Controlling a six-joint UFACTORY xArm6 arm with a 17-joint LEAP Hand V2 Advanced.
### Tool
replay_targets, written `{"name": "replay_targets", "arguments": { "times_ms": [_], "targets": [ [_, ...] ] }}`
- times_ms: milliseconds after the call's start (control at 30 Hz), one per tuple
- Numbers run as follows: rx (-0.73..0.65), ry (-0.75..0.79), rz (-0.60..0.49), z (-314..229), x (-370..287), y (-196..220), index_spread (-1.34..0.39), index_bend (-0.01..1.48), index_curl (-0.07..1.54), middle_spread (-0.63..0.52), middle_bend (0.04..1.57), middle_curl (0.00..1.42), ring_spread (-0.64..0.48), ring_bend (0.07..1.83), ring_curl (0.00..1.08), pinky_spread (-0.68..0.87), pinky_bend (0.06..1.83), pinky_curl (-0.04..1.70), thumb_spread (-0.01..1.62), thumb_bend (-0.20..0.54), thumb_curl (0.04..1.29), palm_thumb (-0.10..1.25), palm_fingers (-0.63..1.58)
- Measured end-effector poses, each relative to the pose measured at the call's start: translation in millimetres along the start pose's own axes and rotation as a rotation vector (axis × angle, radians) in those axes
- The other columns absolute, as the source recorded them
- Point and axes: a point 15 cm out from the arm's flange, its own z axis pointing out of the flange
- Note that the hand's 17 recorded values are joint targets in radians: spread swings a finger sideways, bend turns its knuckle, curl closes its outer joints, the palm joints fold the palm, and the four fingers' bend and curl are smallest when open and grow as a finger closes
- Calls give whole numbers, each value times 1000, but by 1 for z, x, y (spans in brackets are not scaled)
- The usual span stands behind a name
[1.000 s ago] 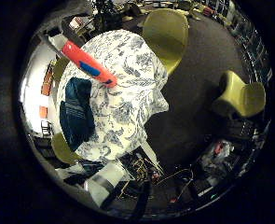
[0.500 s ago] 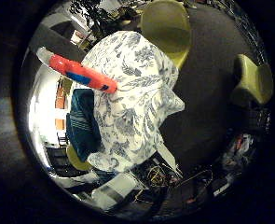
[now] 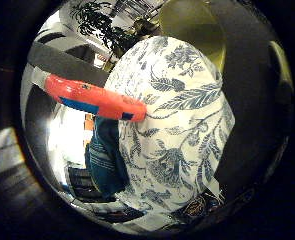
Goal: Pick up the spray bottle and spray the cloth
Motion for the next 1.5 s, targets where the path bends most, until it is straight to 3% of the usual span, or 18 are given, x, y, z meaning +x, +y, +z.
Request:
{"name": "replay_targets", "arguments": {
  "times_ms": [1233, 1367, 1500],
  "targets": [
    [-100, -91, 14, 99, -4, -10, -93, 148, 259, 240, 227, 336, 238, 363, 258, 360, 396, 313, 915, -31, 307, 462, 51],
    [-135, -82, 9, 121, -7, -9, -63, 160, 268, 233, 269, 342, 231, 385, 259, 358, 360, 301, 914, -29, 310, 469, 159],
    [-173, -60, 14, 140, -9, -14, -79, 164, 278, 188, 349, 362, 217, 503, 280, 355, 350, 285, 923, -24, 314, 501, 412]
  ]
}}
